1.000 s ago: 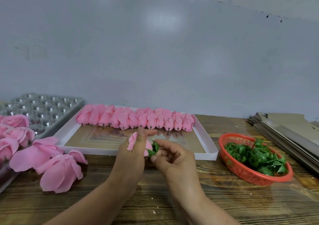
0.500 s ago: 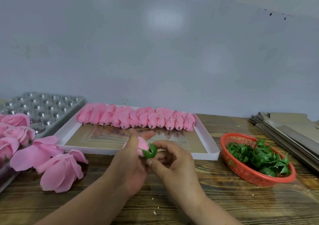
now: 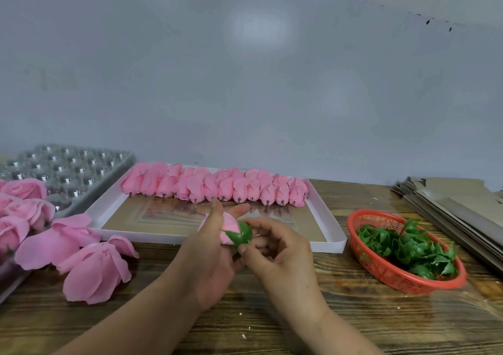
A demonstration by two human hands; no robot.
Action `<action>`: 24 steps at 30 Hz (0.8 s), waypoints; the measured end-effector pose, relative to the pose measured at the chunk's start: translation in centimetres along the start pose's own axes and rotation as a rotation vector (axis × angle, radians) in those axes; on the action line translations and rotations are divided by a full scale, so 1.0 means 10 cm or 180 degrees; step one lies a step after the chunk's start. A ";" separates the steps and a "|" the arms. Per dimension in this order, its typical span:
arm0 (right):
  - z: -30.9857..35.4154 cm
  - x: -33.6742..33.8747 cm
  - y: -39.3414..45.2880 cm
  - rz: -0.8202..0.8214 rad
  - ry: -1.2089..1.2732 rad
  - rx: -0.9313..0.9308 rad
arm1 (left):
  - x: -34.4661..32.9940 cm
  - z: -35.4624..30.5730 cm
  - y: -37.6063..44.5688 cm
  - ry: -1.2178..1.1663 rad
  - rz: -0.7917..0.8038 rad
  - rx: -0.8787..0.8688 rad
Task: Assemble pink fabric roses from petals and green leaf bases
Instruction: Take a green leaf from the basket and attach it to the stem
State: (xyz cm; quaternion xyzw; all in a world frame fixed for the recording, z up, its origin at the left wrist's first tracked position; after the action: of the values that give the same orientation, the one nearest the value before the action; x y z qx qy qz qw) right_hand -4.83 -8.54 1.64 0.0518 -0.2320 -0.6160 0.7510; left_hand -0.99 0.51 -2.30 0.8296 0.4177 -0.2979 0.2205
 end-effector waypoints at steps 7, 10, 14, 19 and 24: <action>-0.02 -0.05 0.01 0.0028 -0.0605 0.0130 | 0.02 0.14 0.00 -0.0903 -0.0231 0.0221; 0.01 -0.06 0.01 0.0118 -0.0585 0.0248 | 0.02 0.15 0.00 -0.1073 -0.0257 0.0270; 0.00 -0.04 0.03 0.0226 -0.0062 0.0159 | 0.02 0.16 0.01 -0.1256 -0.0306 0.0337; 0.18 0.00 0.03 0.0257 -0.1203 0.0448 | -0.05 0.17 0.01 -0.1430 -0.0154 0.0287; 0.24 0.02 0.02 -0.0036 -0.2126 0.0563 | -0.03 0.15 0.03 -0.1099 -0.0196 0.0267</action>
State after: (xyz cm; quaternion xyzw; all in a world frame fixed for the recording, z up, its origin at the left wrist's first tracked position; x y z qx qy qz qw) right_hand -5.62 -8.19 3.86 -0.0864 -0.5172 -0.5806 0.6229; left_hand -1.32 -0.76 -3.15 0.7614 0.3861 -0.4596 0.2449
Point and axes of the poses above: each hand's wrist, its own y-axis towards the middle knuckle, its own x-axis out of the back of the hand, z = x × y, the point moved 7 cm from there along y, towards the middle knuckle, and after that the axes turned 15 degrees about z, right-handed, at the moved point
